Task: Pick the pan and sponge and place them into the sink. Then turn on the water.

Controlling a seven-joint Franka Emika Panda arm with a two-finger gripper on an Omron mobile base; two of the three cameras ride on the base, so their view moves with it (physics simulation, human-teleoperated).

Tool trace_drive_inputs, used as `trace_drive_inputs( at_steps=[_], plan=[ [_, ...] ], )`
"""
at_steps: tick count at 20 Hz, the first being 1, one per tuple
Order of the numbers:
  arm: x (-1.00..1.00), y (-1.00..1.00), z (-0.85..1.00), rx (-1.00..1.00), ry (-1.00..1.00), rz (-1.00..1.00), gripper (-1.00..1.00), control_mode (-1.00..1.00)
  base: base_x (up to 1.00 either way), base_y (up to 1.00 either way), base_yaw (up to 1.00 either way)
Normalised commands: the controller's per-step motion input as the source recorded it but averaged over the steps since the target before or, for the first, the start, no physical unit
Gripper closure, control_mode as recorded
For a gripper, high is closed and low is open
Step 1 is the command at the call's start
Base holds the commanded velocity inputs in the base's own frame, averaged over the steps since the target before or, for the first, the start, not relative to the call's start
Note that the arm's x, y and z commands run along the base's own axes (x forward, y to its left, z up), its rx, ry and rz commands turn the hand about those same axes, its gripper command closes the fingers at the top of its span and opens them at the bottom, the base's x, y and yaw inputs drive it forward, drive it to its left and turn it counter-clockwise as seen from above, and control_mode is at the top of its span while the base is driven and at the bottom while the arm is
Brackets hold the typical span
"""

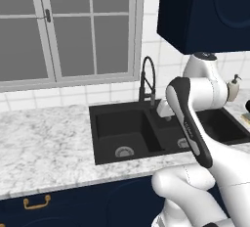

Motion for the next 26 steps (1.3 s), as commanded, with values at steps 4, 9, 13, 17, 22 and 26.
trace_drive_inputs(
  at_steps=[4, 9, 13, 17, 22, 26],
  plan=[
    [0.00, 0.00, 0.00, 0.00, 0.00, 0.00, -1.00, 1.00, -0.08, -0.44, 0.00],
    [0.00, 0.00, 0.00, 0.00, 0.00, 0.00, -1.00, 1.00, -0.03, -0.46, 0.00],
    [0.00, 0.00, 0.00, 0.00, 0.00, 0.00, -1.00, 1.00, 0.00, -0.46, 0.00],
    [0.00, 0.00, 0.00, 0.00, 0.00, 0.00, -1.00, 1.00, 0.00, -0.46, 0.00],
    [0.00, 0.00, 0.00, 0.00, 0.00, 0.00, -1.00, 1.00, 0.00, -0.44, 0.00],
    [0.00, -0.16, 0.00, 0.00, 0.00, 0.00, -1.00, -1.00, 0.00, -0.22, 0.00]
  ],
)
